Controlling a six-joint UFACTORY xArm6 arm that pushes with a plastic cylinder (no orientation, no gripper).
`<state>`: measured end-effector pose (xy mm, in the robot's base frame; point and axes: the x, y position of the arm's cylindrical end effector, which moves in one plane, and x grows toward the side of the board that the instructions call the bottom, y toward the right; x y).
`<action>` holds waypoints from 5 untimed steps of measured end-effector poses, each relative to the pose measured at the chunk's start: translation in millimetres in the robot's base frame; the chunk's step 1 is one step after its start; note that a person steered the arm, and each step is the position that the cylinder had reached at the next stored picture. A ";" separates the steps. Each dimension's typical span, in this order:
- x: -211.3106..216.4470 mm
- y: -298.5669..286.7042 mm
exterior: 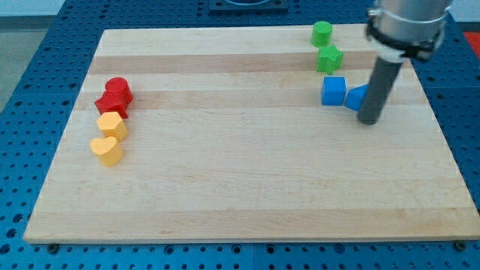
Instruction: Push the green star downwards slightly
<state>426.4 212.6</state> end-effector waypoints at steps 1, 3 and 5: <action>-54.1 43.7; -145.2 64.0; -187.1 -56.5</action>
<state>239.3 156.1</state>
